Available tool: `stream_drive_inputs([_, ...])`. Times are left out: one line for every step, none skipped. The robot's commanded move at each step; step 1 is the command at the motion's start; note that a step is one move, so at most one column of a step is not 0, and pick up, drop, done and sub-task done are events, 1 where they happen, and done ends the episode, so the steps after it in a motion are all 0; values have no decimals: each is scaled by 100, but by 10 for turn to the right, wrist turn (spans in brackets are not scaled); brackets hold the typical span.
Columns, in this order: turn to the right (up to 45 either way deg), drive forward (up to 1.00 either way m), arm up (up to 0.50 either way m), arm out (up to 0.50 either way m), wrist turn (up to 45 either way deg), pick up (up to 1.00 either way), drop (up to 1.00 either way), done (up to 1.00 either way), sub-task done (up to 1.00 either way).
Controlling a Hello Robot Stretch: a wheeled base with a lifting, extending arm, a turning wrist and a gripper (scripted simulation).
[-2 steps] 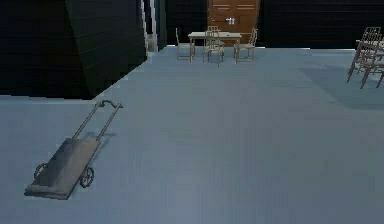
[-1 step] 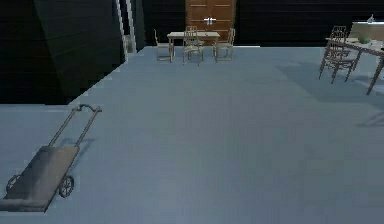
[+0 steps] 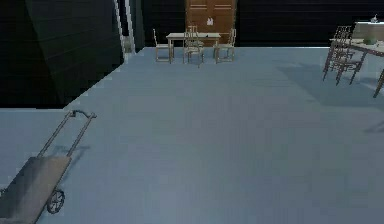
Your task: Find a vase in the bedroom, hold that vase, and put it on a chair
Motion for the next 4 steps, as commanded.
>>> stream_drive_inputs([-450, 0, 0, 0, 0, 0, 0, 0, 0])
stream_drive_inputs([-360, 0, 0, 0, 0, 0, 0, 0, 0])
stream_drive_inputs([0, 40, 0, 0, 0, 0, 0, 0, 0])
stream_drive_inputs([-240, 0, 0, 0, 0, 0, 0, 0, 0])
